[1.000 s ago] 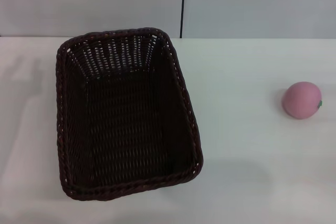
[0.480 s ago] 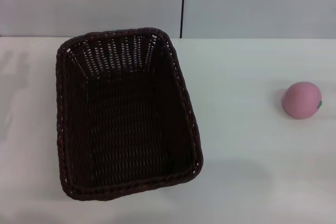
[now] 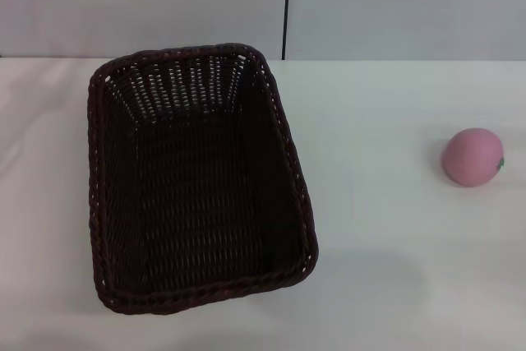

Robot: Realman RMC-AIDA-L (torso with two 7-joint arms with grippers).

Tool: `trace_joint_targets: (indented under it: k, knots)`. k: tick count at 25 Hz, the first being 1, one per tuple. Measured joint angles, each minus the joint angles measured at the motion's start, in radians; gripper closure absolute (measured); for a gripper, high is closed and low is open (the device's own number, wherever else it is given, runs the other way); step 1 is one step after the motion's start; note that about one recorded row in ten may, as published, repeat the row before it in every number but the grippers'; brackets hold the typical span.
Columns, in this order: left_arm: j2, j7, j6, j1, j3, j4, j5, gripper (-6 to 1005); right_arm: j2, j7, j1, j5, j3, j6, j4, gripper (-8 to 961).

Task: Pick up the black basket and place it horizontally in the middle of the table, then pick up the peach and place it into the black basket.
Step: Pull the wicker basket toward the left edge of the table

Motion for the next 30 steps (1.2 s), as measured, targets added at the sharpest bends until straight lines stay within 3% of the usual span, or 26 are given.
trace_joint_targets:
  k: [2,5,6,7,10,12,16,24,30]
  knots:
    - [0.028,-0.093,-0.017,-0.005,0.017,0.066,0.098,558,0.0,0.0,0.0,0.0,0.0,0.009,0.002,336]
    - [0.051,-0.221,-0.026,-0.02,0.02,0.164,0.238,554,0.0,0.0,0.0,0.0,0.0,0.017,0.002,336]
    - [0.048,-0.264,-0.026,-0.025,0.02,0.24,0.297,545,0.0,0.0,0.002,0.0,0.0,0.024,0.002,336]
    - [0.048,-0.264,-0.026,-0.025,0.02,0.24,0.297,536,0.0,0.0,0.003,0.0,0.0,0.027,0.003,336]
    - [0.022,-0.304,-0.033,-0.028,0.021,0.339,0.367,508,0.0,0.0,0.004,0.0,0.0,0.036,0.005,336]
    - [0.008,-0.365,-0.045,-0.051,0.035,0.403,0.488,433,0.0,0.0,0.005,0.0,0.0,0.047,0.008,336]
    - [0.006,-0.435,-0.047,-0.079,0.054,0.459,0.617,283,0.0,0.0,0.004,0.0,0.004,0.081,0.009,336]
    - [-0.032,-0.734,-0.044,-0.15,0.086,0.61,0.934,152,0.0,0.0,-0.003,0.0,0.014,0.121,0.009,336]
    - [-0.038,-0.797,-0.036,-0.165,0.119,0.615,0.979,202,0.0,0.0,-0.002,0.0,0.022,0.142,0.008,336]
